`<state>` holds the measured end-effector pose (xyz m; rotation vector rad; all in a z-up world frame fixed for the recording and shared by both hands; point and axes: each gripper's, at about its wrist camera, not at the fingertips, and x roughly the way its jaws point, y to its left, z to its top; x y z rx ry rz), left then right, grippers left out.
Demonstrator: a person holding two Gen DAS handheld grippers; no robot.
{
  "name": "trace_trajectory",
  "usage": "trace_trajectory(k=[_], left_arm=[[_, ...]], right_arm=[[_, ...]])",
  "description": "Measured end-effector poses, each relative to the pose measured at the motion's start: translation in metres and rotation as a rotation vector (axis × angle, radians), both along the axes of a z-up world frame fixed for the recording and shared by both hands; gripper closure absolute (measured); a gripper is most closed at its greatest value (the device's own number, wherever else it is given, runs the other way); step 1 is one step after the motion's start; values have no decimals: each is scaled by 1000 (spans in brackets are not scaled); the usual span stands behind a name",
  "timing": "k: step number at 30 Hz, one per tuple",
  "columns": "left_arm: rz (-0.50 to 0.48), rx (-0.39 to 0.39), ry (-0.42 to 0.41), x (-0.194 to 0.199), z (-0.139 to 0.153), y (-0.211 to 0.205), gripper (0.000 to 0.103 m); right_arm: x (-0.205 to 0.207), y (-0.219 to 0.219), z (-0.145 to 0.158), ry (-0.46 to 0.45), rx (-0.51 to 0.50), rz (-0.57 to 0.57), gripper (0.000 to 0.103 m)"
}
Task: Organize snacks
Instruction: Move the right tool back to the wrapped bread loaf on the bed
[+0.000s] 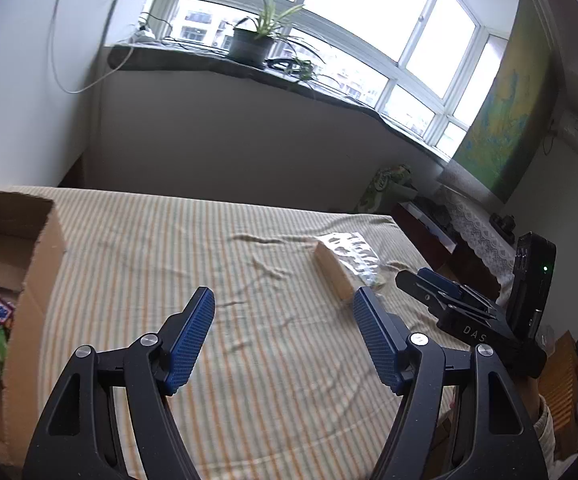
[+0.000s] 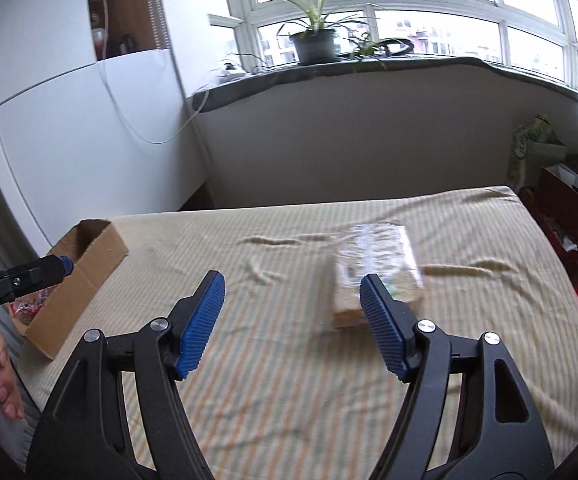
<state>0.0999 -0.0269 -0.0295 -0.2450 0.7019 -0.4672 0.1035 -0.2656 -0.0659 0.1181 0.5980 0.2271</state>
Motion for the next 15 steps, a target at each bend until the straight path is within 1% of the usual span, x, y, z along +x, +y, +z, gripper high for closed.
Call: trace_trajectory(k=[2,5,6,8,10,12,15], left_arm=[[-42,10,6,5,-2,-22,31],[-89,31,17,11,-7,-45,31],[-101,39,21,13,-10,-51,31],[-122,55,29,17,-15,-62,31],[-147,74,39,21,-23,-74,31],[-168,100,52,26,-30,-87,31],[-197,134,64,34,-42,-103,31]], right_arm=[[0,-25,-3,17,1,-37,30],[1,-48,-6,30,23,-36,30],[2,-51,-6,32,25,-31,30],[6,-56,-6,34,9,-23,24],[11,-61,-5,34,-2,-21,22],[20,-62,-6,55,-11,-3,22],[39,-61,-9,97,-65,17,22]])
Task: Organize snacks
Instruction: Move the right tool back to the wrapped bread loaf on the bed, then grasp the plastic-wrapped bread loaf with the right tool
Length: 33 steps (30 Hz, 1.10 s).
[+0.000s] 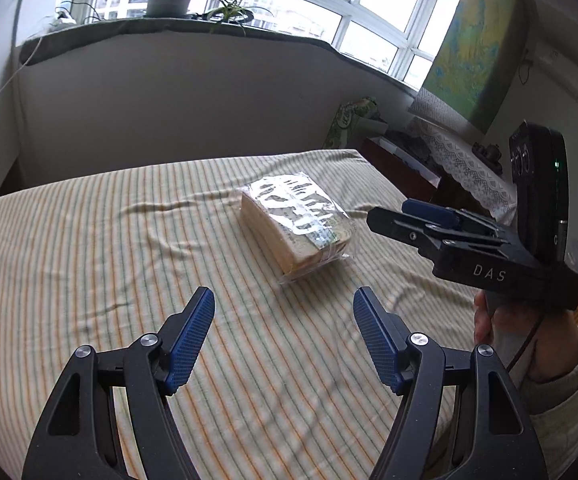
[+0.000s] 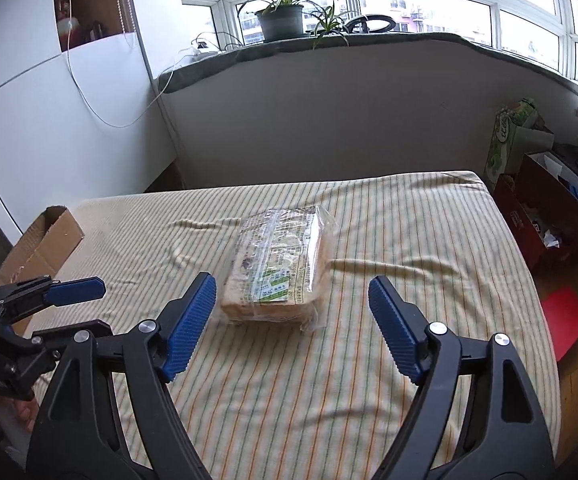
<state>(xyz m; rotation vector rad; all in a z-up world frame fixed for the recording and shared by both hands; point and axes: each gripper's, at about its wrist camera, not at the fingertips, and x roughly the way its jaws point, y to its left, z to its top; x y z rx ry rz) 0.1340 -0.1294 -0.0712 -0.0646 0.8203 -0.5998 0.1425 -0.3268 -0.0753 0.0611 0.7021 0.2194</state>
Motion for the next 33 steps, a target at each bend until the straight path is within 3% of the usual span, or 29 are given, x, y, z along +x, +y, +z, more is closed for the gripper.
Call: trace_trajectory(k=[12,13,14,17,33], left_arm=[[-70,105,49,46,-33,-55,32],[-78,112,60,50,-36,-58,38],[-91,113,77,54,-38,-61,43],[-114,141,53,53,-41,-70,53],[-125,104,27,39,-28,-59,57]], right_arm=[[106,3,-32,206,44,122,22],[111,5,-36,216,43,131,25],[113,6,-40,223,42,137,37],[112,5,-46,217,103,148,47],[101,-5,-47,184,171,108,50]])
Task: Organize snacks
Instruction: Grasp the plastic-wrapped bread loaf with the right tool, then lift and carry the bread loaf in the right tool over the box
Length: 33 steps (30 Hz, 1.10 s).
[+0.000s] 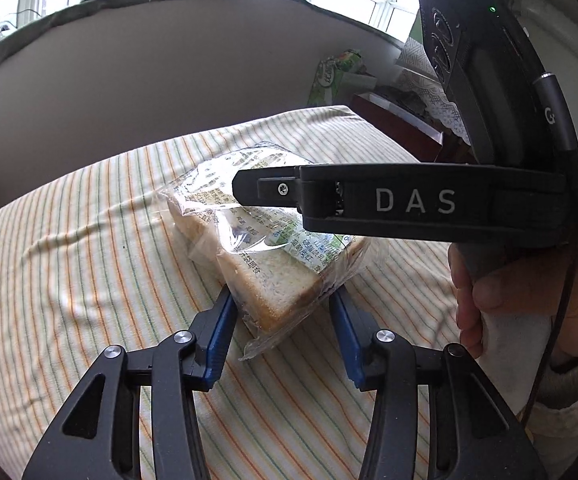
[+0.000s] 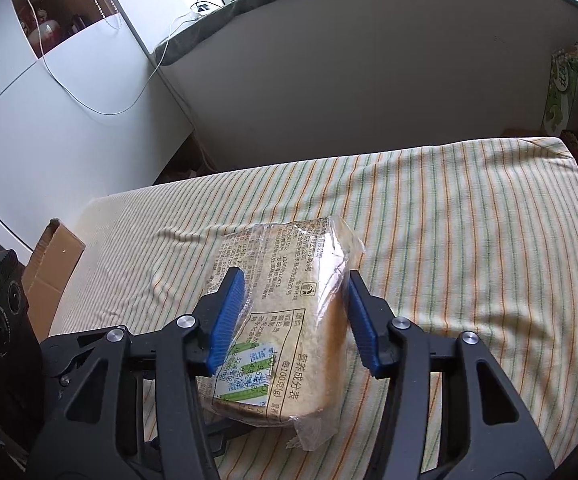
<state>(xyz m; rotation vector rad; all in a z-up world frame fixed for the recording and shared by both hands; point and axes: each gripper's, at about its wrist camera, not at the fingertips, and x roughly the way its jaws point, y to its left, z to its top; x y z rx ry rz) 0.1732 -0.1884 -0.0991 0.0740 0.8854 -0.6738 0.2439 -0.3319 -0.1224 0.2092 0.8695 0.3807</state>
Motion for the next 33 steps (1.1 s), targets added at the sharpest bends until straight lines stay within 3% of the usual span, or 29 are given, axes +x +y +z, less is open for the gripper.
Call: trace_trajectory(k=[6,18,25,33], left_arm=[[-10,-6,-56,-21,25,11,57],[29,-59,-213,-93,104,78,57],[69,-83,-250,-117,107,103,57],[178,-107,-260,-136,101,167,57]], right_arm=[[-22,0,25,-53,24,-27,50],[-92,51,121,-229,-10,16,50],[-125,99,145,-268,-33,64,50],[-140,176,148,-267,-43,161,50]])
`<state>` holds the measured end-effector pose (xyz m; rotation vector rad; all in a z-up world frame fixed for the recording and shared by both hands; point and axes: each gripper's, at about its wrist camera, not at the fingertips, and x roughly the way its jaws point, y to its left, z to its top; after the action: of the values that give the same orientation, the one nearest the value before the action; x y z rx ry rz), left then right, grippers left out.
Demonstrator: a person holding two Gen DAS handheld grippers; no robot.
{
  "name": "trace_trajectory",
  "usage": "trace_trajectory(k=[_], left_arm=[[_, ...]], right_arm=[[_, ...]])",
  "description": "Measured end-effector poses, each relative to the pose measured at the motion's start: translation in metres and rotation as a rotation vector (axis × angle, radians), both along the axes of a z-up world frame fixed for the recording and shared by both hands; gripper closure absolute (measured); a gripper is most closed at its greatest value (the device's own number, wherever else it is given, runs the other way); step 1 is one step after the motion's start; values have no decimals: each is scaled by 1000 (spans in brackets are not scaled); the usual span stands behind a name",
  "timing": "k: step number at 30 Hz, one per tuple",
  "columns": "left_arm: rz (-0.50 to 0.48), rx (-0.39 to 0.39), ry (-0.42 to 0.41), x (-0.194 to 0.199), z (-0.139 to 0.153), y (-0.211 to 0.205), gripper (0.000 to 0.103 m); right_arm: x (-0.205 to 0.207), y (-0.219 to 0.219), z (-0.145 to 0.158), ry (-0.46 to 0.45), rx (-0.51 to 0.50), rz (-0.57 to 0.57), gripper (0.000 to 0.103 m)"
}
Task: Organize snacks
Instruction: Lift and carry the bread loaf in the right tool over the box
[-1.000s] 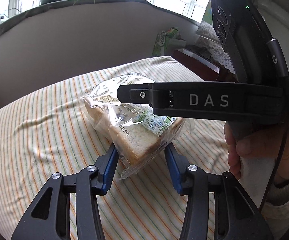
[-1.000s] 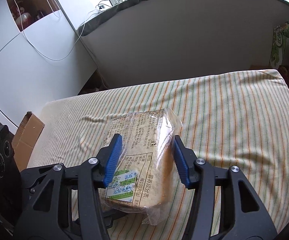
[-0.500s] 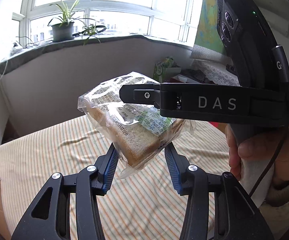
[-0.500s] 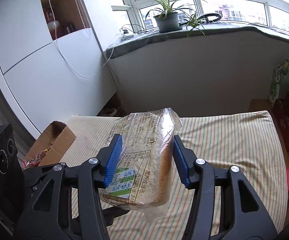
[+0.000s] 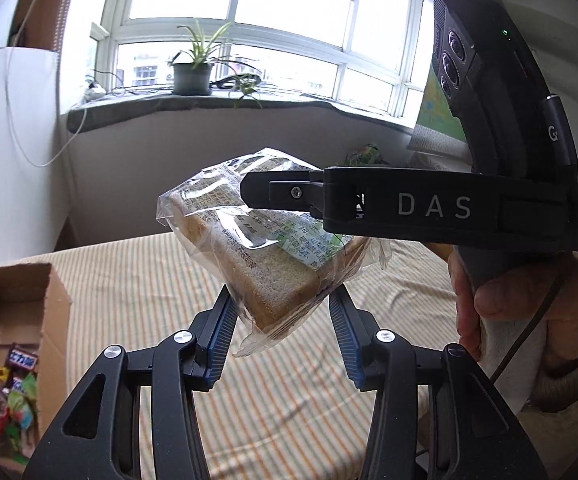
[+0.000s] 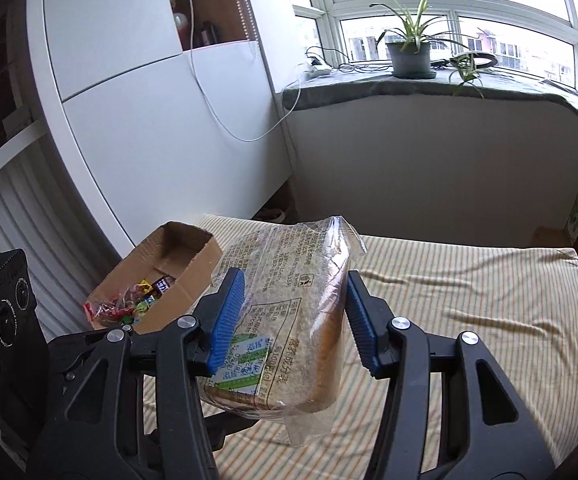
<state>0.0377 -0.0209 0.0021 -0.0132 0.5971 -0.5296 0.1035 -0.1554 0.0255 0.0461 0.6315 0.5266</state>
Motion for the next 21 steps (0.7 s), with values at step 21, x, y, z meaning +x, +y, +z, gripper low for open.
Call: trace_trajectory(k=[21], left_arm=[[336,10,23,-34,-16,164,57]], right_arm=[[3,224,-28,32,-18,348,50]])
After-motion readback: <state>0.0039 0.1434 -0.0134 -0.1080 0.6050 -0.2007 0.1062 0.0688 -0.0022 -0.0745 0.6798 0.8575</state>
